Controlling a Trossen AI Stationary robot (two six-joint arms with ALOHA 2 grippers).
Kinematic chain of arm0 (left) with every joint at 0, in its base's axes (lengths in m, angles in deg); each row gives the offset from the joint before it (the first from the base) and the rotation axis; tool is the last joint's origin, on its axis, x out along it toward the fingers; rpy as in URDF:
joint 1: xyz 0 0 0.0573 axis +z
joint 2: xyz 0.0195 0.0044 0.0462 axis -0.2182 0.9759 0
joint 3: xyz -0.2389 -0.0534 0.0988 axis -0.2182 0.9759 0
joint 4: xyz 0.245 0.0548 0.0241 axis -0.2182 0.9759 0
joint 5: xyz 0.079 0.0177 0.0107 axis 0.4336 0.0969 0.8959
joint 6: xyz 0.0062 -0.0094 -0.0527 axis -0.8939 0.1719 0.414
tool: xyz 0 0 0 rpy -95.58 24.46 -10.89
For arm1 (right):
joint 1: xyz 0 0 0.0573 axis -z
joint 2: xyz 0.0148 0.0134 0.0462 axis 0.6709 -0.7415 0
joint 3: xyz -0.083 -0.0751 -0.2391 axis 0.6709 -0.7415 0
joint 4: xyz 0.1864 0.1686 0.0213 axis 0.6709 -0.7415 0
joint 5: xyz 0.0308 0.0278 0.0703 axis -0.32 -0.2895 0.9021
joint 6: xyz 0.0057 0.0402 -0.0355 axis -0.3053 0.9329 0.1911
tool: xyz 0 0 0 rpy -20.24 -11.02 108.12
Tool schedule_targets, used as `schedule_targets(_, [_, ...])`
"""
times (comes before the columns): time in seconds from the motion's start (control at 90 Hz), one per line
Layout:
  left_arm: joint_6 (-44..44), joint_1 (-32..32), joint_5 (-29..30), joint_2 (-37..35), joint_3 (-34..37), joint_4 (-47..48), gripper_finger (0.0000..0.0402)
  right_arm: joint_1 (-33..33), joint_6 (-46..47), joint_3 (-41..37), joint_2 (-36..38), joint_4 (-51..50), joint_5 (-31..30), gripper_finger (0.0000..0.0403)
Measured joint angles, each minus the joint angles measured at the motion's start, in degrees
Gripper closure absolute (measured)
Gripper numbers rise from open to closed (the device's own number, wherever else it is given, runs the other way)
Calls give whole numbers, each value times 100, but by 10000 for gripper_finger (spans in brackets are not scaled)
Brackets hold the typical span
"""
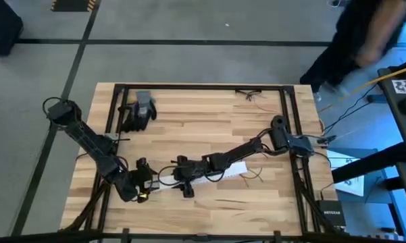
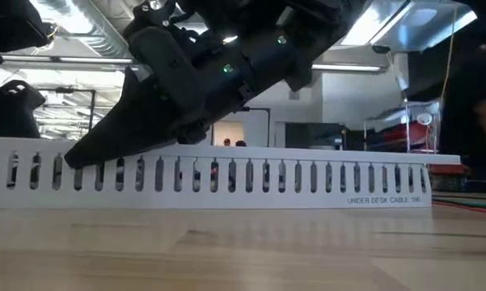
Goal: Ziptie cables
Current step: Close the white cable duct
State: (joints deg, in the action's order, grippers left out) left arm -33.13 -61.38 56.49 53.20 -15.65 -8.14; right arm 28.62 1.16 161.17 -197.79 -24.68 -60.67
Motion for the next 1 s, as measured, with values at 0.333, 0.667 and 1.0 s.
schedule_targets(0.333, [-131,2,-56,-157,-11,32,95,7,12,-11,-11,64,53,173])
schedule_targets(0.667, [298,-28,-511,544,-4,-158,95,41,7,-9,-13,69,77,173])
schedule_targets(1.0, [4,-17,-325,1239,-22,-420,100,81,132,0,-17,89,102,173])
